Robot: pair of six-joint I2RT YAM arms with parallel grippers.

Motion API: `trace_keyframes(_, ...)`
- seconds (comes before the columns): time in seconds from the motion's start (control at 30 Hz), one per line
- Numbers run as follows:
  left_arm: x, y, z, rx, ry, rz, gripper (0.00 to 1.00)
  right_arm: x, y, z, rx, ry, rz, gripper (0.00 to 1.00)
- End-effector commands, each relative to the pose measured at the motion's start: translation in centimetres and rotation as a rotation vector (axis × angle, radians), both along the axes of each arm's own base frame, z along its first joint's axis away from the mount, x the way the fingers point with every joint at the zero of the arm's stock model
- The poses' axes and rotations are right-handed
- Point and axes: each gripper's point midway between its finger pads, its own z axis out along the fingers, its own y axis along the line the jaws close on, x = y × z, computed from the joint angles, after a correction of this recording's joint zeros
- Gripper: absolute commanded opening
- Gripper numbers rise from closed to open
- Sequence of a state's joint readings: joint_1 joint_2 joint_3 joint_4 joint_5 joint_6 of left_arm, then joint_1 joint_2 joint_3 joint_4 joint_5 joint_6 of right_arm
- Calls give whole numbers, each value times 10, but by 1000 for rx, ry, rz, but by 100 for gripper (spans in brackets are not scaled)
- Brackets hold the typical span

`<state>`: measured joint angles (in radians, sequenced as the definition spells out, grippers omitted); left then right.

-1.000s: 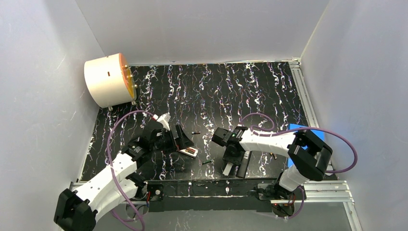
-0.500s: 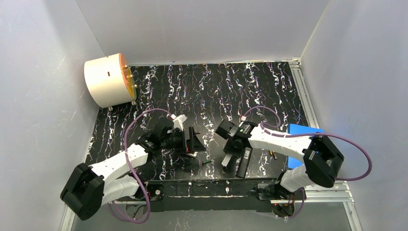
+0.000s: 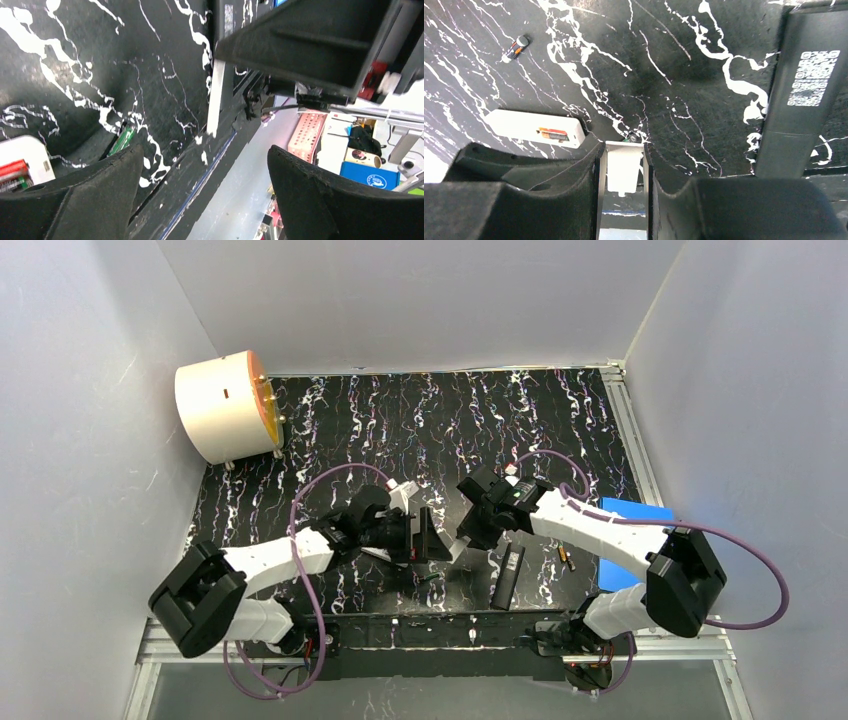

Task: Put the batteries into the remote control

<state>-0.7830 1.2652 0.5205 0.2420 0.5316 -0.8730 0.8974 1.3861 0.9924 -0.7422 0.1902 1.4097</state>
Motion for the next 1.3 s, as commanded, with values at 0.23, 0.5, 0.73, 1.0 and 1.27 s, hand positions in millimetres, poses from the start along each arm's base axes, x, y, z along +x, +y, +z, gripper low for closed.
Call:
trace_keyframes(0.23, 16, -32, 6, -38, 23, 6, 65, 0, 22, 23, 158, 13, -8, 33)
trace_keyframes(0.5, 13, -31, 20, -79, -29, -16, 9, 0, 17, 21, 159, 12, -8, 36)
trace_keyframes(0.73, 24, -22, 45, -60, -308, -79, 0, 8, 7, 45, 161, -44, 43, 68)
trace_keyframes(1.0, 68, 13, 85, 167, -851, -131, 0, 36, 25, 124, 536, -128, 4, 63)
trace_keyframes(1.27, 104, 24, 158, 324, -1498, -309, 0, 48, 55, 191, 753, -125, 30, 62)
